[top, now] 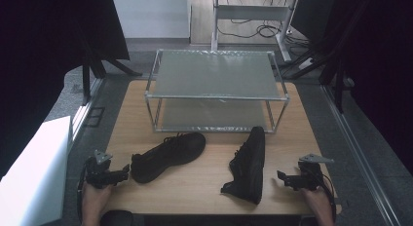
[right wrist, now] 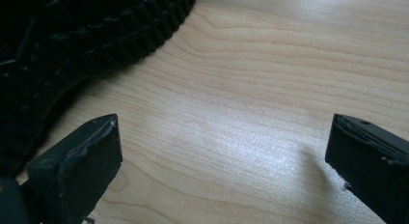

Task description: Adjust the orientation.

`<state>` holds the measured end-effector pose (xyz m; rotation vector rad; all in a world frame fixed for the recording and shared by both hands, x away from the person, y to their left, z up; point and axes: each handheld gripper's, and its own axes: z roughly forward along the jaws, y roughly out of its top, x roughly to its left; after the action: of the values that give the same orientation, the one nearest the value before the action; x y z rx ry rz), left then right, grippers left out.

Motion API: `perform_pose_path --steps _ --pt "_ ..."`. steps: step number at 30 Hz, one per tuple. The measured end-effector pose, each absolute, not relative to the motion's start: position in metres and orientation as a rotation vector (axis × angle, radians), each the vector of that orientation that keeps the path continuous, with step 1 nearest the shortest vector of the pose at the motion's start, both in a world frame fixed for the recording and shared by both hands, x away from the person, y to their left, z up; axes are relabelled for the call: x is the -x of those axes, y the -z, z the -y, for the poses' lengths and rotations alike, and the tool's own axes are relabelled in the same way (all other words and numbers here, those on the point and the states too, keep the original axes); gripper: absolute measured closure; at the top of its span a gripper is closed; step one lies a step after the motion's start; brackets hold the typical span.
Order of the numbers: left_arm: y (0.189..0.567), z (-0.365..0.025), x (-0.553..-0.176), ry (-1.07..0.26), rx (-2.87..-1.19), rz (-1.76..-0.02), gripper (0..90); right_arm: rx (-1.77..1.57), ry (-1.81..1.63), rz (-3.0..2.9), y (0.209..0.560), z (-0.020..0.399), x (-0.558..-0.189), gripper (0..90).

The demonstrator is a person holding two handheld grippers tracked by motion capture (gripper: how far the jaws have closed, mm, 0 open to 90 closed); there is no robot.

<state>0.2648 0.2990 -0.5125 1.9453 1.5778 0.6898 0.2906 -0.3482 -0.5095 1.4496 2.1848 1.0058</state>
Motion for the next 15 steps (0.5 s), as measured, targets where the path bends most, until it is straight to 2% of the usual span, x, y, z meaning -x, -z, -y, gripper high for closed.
perform_pose_path --steps 6,15 --pt "0.5091 -0.2982 -0.2648 -0.647 -1.899 -1.564 3.3 -1.446 -1.025 -2.193 0.5098 0.3476 -0.2904 0.1" --pt "0.5078 -0.3008 -0.263 -0.649 -1.863 -1.572 3.1 -1.412 -1.028 -2.223 0.5102 0.3426 -0.2906 1.3"
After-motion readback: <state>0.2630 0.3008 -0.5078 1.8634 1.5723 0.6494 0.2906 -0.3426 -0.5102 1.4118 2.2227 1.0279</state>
